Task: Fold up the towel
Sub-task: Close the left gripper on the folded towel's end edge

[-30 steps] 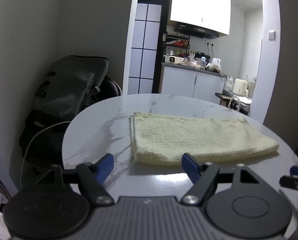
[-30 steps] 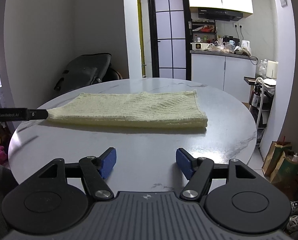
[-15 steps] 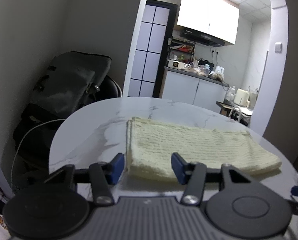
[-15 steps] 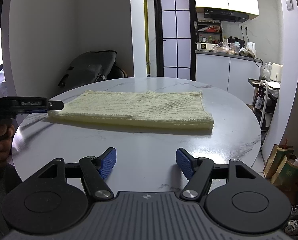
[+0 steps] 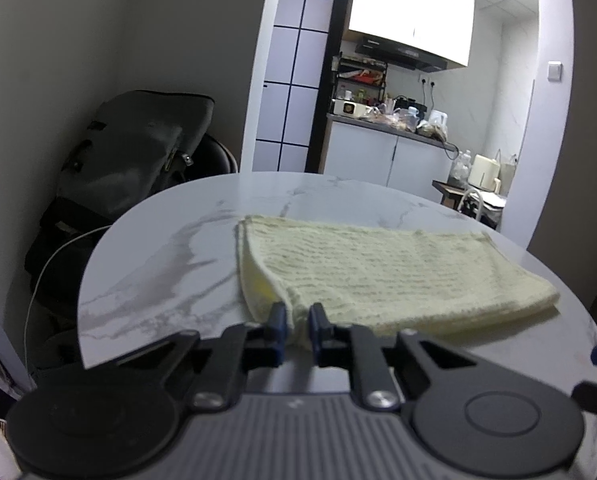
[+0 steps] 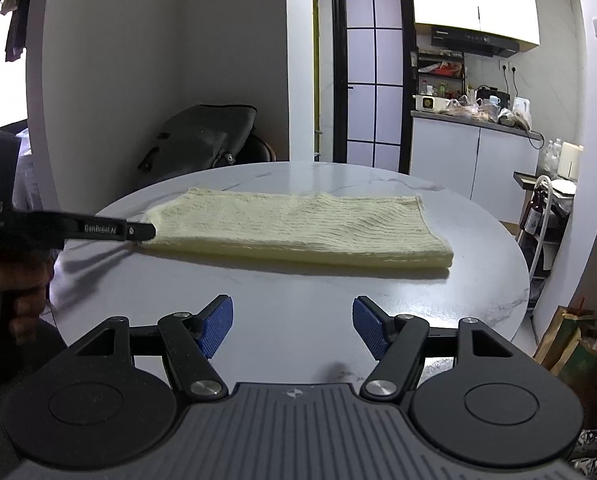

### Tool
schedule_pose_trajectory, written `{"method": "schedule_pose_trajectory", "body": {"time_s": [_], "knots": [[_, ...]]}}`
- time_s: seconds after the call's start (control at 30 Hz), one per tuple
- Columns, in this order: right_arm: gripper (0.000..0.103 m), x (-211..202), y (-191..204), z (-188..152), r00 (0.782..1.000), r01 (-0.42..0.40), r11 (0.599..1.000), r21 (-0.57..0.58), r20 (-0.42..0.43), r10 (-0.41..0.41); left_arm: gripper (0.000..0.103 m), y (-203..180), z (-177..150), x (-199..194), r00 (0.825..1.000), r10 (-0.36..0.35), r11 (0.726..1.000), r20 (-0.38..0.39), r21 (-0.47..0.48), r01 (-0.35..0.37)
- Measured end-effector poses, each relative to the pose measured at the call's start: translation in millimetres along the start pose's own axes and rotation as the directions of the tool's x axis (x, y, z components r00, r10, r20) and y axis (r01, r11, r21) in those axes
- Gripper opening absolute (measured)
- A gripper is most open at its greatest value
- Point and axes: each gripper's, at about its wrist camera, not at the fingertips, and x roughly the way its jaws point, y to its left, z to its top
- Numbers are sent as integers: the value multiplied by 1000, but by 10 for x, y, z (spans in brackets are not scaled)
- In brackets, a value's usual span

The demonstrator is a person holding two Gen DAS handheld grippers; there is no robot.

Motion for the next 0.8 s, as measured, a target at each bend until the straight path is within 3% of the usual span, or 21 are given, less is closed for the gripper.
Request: {"method": "schedule_pose_trajectory", "body": {"time_s": [0.47,0.8], "knots": [[71,-58,-18,-44,999,-31,999,15,-12,31,14,-425,-235,-271,997,-76,995,6,69,76],[71,-115,83,-42,998,-61,998,-9,-10,61,16,-537,-283,-326,984,-175,983,-35,54,177]]}}
